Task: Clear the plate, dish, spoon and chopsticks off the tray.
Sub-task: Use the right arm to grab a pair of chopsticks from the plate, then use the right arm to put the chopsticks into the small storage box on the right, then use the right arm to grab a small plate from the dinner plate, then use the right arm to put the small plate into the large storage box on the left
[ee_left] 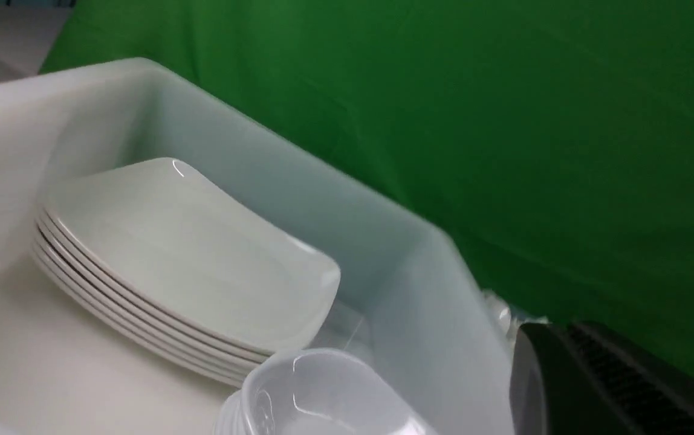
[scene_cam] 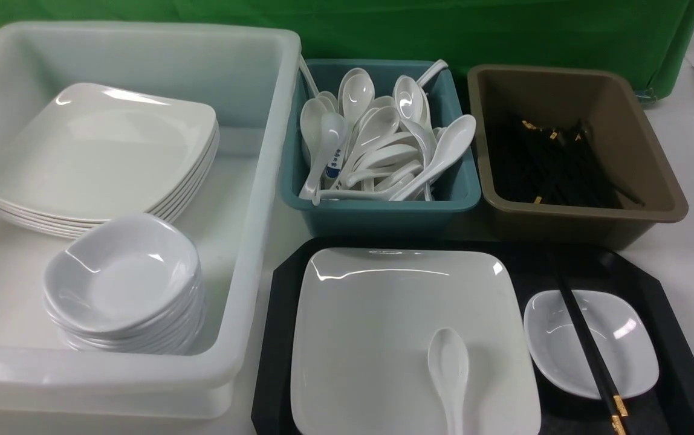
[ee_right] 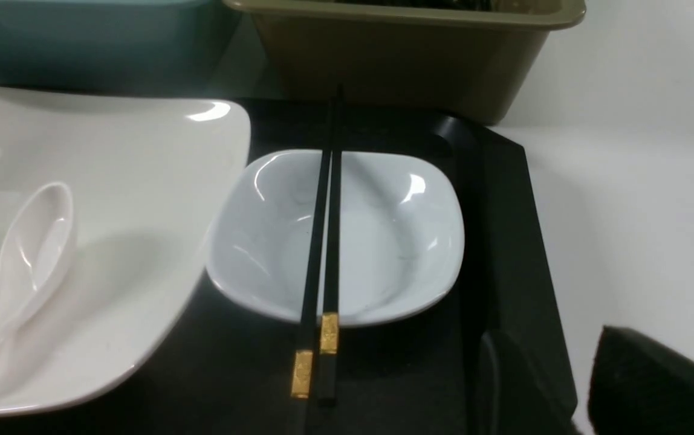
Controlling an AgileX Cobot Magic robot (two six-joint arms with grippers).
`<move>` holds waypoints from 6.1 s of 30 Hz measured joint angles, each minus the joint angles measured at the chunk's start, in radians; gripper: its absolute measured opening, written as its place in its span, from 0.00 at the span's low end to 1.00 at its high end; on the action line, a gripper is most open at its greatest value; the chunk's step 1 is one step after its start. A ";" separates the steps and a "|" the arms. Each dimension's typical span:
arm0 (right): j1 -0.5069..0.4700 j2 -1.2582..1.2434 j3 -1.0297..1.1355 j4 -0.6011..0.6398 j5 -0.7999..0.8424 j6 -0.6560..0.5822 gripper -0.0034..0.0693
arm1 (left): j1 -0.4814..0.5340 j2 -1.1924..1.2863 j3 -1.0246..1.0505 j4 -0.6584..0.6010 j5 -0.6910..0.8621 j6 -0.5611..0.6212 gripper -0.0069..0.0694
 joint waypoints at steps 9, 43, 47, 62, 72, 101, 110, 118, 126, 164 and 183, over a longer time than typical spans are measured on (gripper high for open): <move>0.000 0.000 0.000 0.000 0.000 0.000 0.38 | -0.278 0.444 -0.338 -0.106 0.343 0.365 0.11; 0.000 0.569 -0.518 0.147 0.267 0.060 0.37 | -0.560 0.713 -0.382 -0.160 0.336 0.503 0.11; 0.000 0.937 -0.721 0.147 0.488 -0.026 0.38 | -0.561 0.693 -0.391 -0.229 0.333 0.572 0.11; 0.151 1.523 -0.897 0.056 0.370 -0.007 0.66 | -0.561 0.635 -0.392 -0.381 0.334 0.820 0.11; 0.151 1.653 -0.909 -0.033 0.271 0.082 0.68 | -0.561 0.635 -0.392 -0.381 0.334 0.821 0.11; 0.181 1.444 -1.140 0.049 0.295 -0.052 0.22 | -0.561 0.635 -0.392 -0.391 0.202 0.828 0.11; 0.088 1.847 -1.573 0.051 0.054 0.088 0.24 | -0.561 0.635 -0.392 -0.415 0.182 0.829 0.11; 0.059 1.994 -1.697 0.048 0.141 0.135 0.80 | -0.561 0.635 -0.392 -0.420 0.156 0.829 0.11; 0.081 1.789 -1.679 0.028 0.531 -0.081 0.38 | -0.561 0.635 -0.392 -0.411 0.156 0.847 0.11; 0.387 1.629 -0.763 -0.304 0.126 -0.368 0.42 | -0.561 0.633 -0.392 -0.441 0.193 0.863 0.11; 0.810 1.380 -1.273 -0.318 0.554 -0.135 0.13 | -0.561 0.372 -0.441 0.155 0.479 0.356 0.11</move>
